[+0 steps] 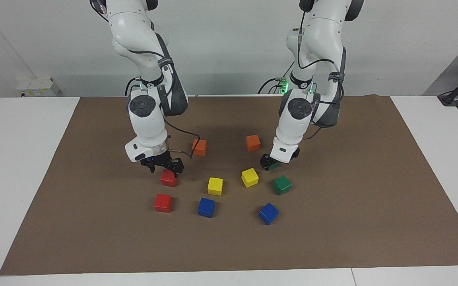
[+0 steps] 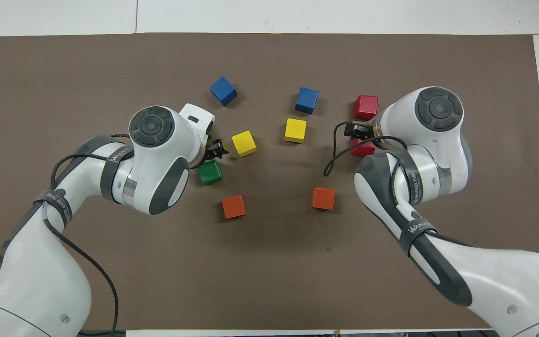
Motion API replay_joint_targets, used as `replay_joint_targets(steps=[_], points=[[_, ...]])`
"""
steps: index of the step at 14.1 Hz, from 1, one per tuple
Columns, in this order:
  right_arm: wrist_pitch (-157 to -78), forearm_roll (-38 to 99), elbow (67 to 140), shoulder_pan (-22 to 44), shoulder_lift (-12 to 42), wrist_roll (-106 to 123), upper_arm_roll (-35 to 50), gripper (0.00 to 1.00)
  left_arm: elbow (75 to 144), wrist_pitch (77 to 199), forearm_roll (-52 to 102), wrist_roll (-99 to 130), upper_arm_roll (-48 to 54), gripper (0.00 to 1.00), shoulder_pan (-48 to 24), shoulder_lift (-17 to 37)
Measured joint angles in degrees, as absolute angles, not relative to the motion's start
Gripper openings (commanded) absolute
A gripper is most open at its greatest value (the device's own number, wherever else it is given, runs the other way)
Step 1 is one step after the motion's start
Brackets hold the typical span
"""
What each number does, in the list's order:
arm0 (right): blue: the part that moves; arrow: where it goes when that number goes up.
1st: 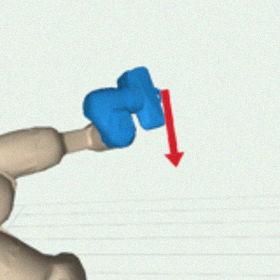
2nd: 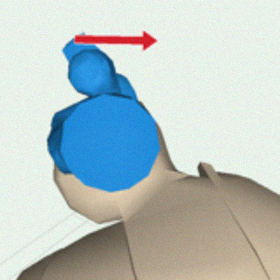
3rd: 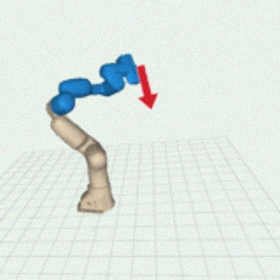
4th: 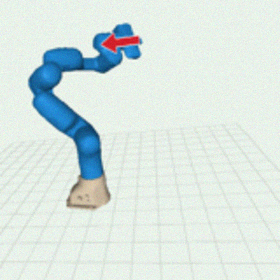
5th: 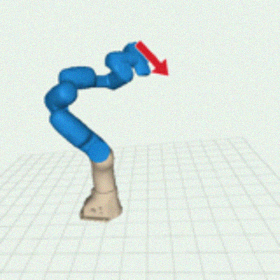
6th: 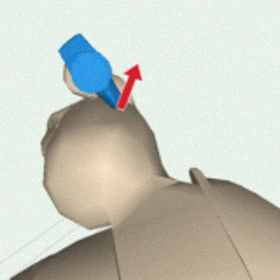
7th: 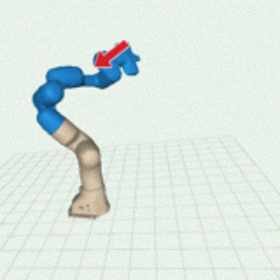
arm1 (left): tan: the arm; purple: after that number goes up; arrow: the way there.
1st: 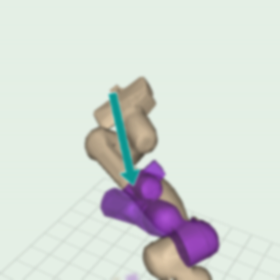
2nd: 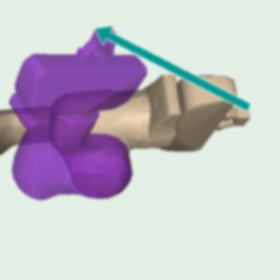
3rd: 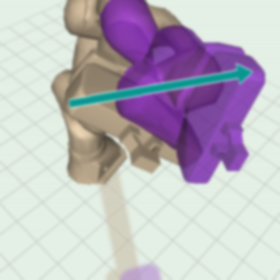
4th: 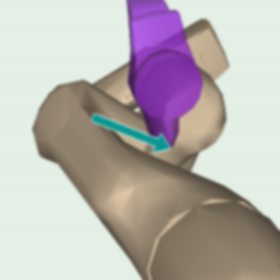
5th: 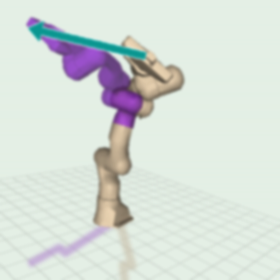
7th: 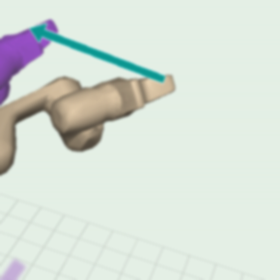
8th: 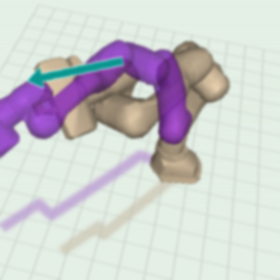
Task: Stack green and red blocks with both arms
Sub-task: 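Close the left gripper on the green cube while the right gripper grasps red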
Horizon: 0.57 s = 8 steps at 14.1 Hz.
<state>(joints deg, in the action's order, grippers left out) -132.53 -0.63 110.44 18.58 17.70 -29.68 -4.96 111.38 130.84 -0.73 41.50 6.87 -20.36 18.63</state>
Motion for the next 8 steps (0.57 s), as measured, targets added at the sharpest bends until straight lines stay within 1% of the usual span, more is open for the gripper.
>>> replay_joint_targets(steps=[5, 6, 7, 8], points=[[-134.2, -0.6, 110.4, 18.6, 19.6, -29.7, -5.0, 1.00, 115.2, 135.0, -0.7, 44.5, 6.9, 1.00, -21.8, 18.7], [-134.9, -0.6, 110.5, 18.6, 19.9, -29.7, -5.0, 1.00, 115.6, 135.3, -0.7, 44.7, 6.9, 0.88, -21.8, 18.7], [-135.7, -0.6, 110.5, 18.6, 20.3, -29.7, -5.0, 1.00, 115.8, 135.3, -0.7, 45.0, 6.8, 0.49, -21.8, 18.7], [-136.1, -0.6, 110.5, 18.6, 20.6, -29.7, -5.0, 1.00, 115.9, 135.3, -0.7, 45.8, 6.8, 0.00, -21.8, 18.7]])
